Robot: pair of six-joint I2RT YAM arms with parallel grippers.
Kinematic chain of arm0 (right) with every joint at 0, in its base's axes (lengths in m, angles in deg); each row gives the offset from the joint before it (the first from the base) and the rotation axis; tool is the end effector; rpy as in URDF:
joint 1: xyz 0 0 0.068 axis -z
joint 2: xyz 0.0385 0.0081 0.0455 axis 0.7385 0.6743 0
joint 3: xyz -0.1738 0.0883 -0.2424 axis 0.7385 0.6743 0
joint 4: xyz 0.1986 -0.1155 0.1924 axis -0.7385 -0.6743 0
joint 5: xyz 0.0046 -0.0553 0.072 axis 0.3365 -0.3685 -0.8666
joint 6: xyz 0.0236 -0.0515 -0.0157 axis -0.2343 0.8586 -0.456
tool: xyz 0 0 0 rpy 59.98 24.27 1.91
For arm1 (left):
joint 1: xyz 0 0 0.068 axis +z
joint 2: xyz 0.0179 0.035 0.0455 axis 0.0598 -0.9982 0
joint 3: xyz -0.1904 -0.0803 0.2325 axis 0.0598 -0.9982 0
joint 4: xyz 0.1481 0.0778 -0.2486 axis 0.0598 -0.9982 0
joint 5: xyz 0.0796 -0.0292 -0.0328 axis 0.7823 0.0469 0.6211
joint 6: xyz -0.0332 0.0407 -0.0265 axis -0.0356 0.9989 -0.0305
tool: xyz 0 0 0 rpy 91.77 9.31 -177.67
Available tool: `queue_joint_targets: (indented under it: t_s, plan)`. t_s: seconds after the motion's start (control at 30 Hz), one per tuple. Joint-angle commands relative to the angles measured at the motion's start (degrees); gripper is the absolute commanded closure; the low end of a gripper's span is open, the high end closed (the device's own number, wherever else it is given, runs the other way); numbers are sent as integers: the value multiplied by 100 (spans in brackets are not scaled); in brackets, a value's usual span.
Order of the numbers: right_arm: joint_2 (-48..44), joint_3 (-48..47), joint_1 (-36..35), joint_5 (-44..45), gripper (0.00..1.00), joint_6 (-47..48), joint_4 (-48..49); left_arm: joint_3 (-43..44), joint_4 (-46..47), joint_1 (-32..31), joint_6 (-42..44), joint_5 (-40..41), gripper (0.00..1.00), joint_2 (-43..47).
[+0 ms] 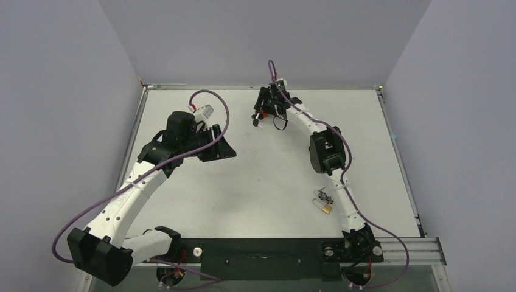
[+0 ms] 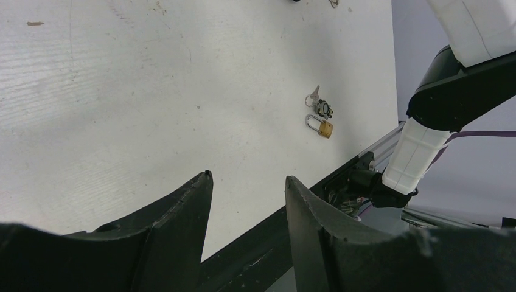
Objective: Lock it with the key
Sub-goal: Pick up the lock from the center of the board.
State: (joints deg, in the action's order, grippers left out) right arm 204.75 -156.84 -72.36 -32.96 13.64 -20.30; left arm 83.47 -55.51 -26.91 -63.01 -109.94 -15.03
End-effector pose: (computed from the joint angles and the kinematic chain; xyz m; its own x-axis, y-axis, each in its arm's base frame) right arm 0.6037 0.2857 0.1516 -0.7634 0.2826 -0.5808 -0.0984 0.8378 0.5370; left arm 0.2393 -0.1215 0.3682 -0.8322 -0.2017 -0.5164 0.2108 0.7464 -0.6312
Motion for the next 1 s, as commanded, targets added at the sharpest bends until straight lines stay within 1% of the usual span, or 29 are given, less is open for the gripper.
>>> queue_joint_targets:
  t_s: [0.0, 0.1, 0.13, 0.27, 0.43, 0.47, 0.5, 0.53, 0.57, 0.6, 0.63, 0.7, 0.8, 0.9, 0.93, 0.97]
  plan:
    - [12, -157, -159, 141, 43, -54, -175, 296, 242, 50, -17, -145, 55, -45]
    - [41, -257, -244, 108, 46, 145, -387, 316, 229, 52, -15, -111, 55, -33]
    - [50, -284, -264, 90, 49, 179, -473, 314, 226, 58, -17, -112, 55, -29]
    - [41, -347, -352, 78, 56, 392, -715, 265, 230, 92, -35, -102, 55, -4]
    - [23, -364, -522, 336, 58, 689, -1112, 289, 211, 122, -38, -115, 55, -4]
    - [17, -359, -581, 437, 60, 743, -1212, 293, 211, 128, -42, -115, 55, -1]
    - [3, -310, -604, 476, 67, 764, -1257, 298, 204, 143, -47, -109, 55, 3]
    - [-42, -181, -639, 536, 71, 788, -1301, 297, 203, 147, -52, -93, 55, 3]
    - [-84, -97, -660, 539, 78, 795, -1306, 291, 200, 168, -58, -76, 55, 20]
    - [-179, 107, -706, 514, 81, 846, -1302, 269, 200, 186, -79, -50, 55, 19]
    - [-235, 219, -732, 501, 87, 890, -1302, 251, 198, 204, -93, -37, 55, 30]
    - [-531, 721, -843, 432, 92, 1073, -1163, 186, 210, 246, -128, 18, 55, 38]
    - [-1314, 1998, -1113, 377, 95, 1494, -558, -11, 284, 298, -228, 132, 55, 83]
    - [-2044, 3118, -1269, 154, 97, 1689, 230, -223, 361, 363, -305, 200, 55, 137]
    - [-2429, 3695, -1304, 93, 97, 1722, 400, -263, 394, 386, -337, 211, 55, 148]
    - [-2813, 3968, -1328, -100, 98, 1732, 785, -338, 414, 405, -349, 233, 55, 154]
